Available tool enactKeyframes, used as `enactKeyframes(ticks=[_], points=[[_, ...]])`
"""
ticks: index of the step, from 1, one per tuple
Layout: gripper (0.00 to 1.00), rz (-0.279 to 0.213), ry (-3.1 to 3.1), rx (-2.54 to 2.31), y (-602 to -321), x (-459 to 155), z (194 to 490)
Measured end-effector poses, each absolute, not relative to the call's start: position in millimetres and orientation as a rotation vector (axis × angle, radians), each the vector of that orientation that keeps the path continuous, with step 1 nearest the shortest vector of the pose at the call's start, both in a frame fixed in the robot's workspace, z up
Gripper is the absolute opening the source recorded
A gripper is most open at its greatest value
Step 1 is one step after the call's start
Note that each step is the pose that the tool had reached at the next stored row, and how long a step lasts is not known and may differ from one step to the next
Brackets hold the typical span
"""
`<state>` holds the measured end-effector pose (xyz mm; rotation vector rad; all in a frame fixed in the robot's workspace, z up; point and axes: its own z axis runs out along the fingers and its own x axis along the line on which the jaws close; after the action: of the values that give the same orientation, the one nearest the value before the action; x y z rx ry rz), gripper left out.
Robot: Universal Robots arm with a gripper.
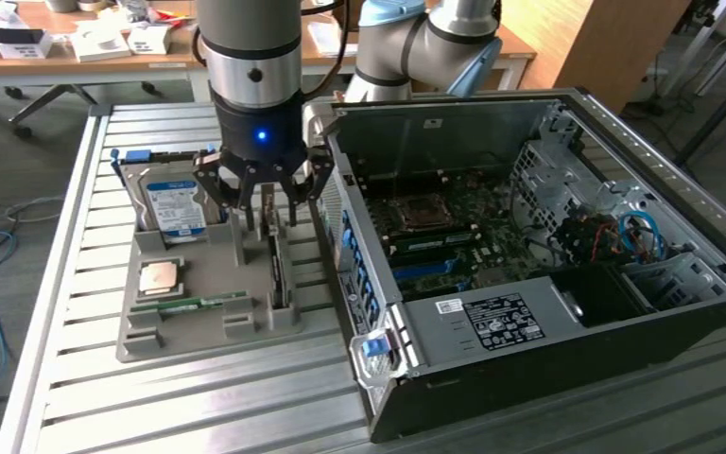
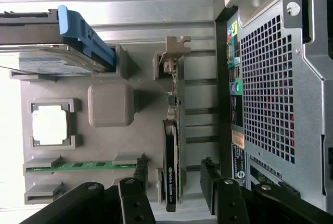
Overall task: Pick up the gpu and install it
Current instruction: 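Pick up the gpu and move the gpu toward the slot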
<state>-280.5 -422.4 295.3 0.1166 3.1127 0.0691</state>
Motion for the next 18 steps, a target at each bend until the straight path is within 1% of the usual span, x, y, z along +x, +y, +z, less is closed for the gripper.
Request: enactKeyframes(ticks=[18], points=[[0.53,0.069,3.113,0.117,-422.4,-281.8,295.0]])
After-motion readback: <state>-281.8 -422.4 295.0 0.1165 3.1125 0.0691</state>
